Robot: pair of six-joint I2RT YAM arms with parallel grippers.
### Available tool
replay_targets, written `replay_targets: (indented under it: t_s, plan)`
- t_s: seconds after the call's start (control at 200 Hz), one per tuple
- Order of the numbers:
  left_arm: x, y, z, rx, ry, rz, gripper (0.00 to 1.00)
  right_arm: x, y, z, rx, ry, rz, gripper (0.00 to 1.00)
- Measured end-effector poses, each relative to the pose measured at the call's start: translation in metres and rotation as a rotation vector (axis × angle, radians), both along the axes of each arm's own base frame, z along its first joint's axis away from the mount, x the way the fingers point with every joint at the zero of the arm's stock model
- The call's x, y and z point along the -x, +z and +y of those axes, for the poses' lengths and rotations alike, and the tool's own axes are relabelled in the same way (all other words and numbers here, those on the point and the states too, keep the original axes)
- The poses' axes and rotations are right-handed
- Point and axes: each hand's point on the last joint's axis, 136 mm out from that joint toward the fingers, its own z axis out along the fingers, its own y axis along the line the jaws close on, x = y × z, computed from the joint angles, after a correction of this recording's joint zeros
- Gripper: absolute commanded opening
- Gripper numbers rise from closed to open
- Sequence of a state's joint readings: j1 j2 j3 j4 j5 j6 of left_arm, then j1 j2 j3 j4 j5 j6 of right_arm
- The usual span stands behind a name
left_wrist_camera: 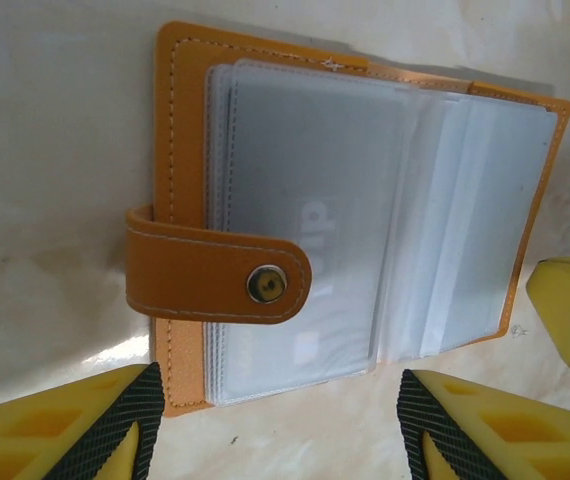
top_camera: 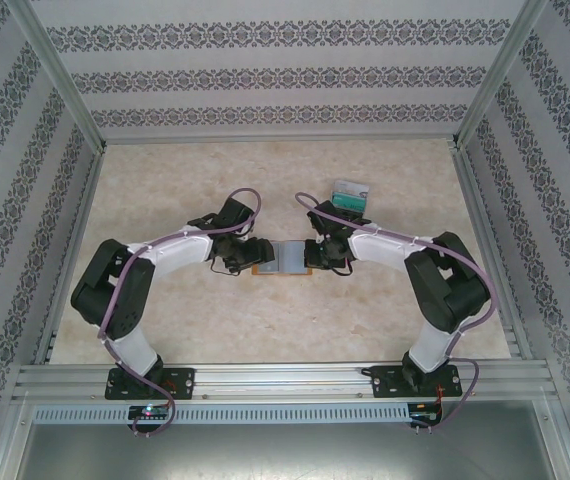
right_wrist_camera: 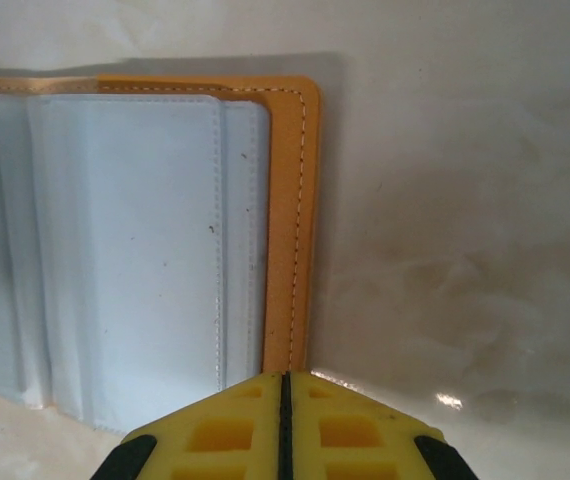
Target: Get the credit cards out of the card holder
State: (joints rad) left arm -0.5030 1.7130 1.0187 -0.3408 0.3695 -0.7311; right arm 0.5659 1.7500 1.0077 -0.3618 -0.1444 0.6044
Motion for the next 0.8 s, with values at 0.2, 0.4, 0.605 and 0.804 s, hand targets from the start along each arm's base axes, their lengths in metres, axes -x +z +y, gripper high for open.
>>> replay_targets:
  t_s: [0.2,0.4,0.605,0.804]
  plan:
    - [-0.005,-0.001,-0.004,0.009,-0.004,-0.004,0.62,-0.001,-0.008,0.001,0.005,-0.003,0.010,0.00]
    - [-0.008,-0.005,-0.009,0.018,-0.013,0.005,0.61,-0.001,-0.009,0.002,0.001,-0.012,0.011,0.00]
    - [-0.006,-0.013,-0.010,0.010,-0.019,0.022,0.61,-0.002,-0.009,0.005,-0.006,-0.012,0.005,0.00]
    - [-0.006,-0.011,-0.015,0.032,-0.034,0.014,0.56,-0.002,-0.009,0.008,-0.008,-0.010,0.003,0.00]
